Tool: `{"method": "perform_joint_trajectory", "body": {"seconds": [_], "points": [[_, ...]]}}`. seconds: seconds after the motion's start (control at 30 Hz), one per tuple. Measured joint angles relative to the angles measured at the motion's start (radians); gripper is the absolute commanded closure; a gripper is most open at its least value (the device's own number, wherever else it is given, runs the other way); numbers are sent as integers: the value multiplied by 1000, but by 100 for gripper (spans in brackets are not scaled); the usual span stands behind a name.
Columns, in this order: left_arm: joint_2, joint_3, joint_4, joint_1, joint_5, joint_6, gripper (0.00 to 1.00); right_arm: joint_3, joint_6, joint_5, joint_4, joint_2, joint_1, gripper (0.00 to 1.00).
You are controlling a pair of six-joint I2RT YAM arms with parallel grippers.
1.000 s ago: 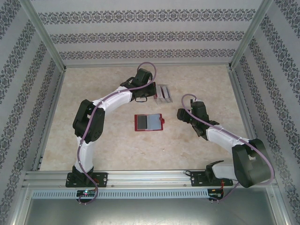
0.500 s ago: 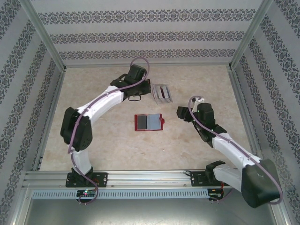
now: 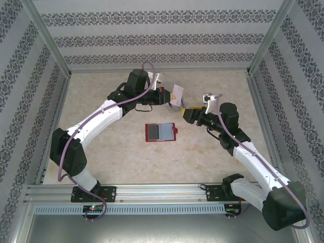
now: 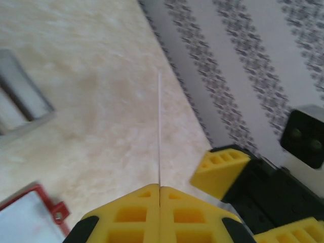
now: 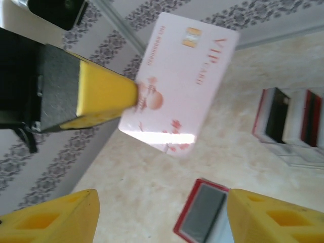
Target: Put the credit cards into the card holder
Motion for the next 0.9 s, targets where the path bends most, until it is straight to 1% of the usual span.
{"method": "perform_joint_trajectory", "body": {"seconds": [0.17,0.27,0.3,0.47,0.57,0.67,0.73,0.77,0.8,0.83,0.87,0.9], "points": [[1,-33,91,-1,116,-18,100,1,139,-97,83,57,-44,44],[6,-35,104,-2,171,-18,100,1,184,-130,111,79,-49,46],[7,-35,103,-2,176,-15,100,2,195,-140,118,80,-49,46],[11,-30,77,-1,187,27,100,17,235,-169,143,80,-50,57],[11,-23,68,-1,186,43,100,17,249,-171,147,80,-51,68],[11,-23,59,-1,186,50,100,18,259,-175,153,80,-53,82],[12,-19,48,-1,187,58,100,19,260,-181,155,80,-56,87],[13,-15,44,-1,186,62,97,19,261,-183,158,80,-56,92],[14,-12,40,-1,183,65,82,19,262,-187,161,80,-57,94],[16,-11,37,-1,177,72,59,19,261,-192,166,79,-57,95],[18,-10,29,-1,170,76,42,19,258,-194,166,75,-57,95],[20,-8,18,-2,162,78,37,19,254,-195,162,71,-57,95]]}}
